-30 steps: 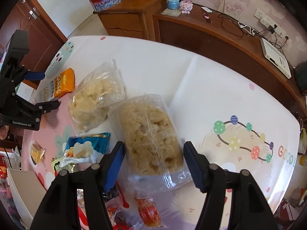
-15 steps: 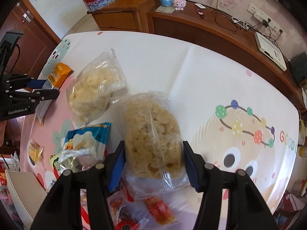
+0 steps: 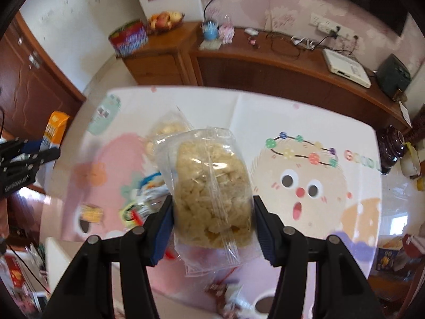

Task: Organize snacks
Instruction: 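Lower the OATS bag and clear cracker bag into the tray, opening both grippers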

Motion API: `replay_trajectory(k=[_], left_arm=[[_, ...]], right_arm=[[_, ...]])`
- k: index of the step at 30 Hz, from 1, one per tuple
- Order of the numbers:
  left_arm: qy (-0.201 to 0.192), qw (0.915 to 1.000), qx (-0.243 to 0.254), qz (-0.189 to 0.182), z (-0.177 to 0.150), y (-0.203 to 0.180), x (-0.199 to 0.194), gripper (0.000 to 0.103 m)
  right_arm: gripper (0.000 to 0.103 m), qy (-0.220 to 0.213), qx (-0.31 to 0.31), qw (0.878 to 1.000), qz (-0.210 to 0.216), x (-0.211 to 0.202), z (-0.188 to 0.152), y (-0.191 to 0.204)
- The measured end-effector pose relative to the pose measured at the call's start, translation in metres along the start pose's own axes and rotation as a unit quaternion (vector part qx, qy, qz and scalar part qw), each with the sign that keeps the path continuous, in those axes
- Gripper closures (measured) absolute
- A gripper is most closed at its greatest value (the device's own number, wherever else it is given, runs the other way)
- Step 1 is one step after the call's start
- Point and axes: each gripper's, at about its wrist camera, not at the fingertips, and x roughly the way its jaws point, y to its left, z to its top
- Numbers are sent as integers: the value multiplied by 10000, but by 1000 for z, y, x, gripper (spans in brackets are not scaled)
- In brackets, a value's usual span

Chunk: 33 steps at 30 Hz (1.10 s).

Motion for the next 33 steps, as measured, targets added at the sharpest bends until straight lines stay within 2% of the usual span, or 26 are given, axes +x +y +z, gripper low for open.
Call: replay_trajectory(k=[3, 8, 14, 22, 27, 33], left_arm=[[-230, 9997, 58, -22, -17, 6, -40, 67], [-439, 9989, 12, -186, -64, 0, -102, 66], [-501, 9978, -135, -414, -122, -13, -143, 66], [-515, 9964, -329, -595, -180, -25, -160, 66], [-585, 9952, -432, -656, -202, -29, -163, 66], [-675, 9950, -346, -653, -212, -39, -158, 66]], right_arm=[[47, -190, 163, 9997, 52, -30, -16, 6], [47, -322, 443, 9984, 127, -73, -49, 17], [47, -399, 644, 9971, 63, -124, -94, 28], [47, -570, 774, 9953, 101, -172, -143, 54], [46, -500, 807, 9953, 208, -179, -177, 75], [46, -379, 826, 9959, 22, -171, -206, 101]])
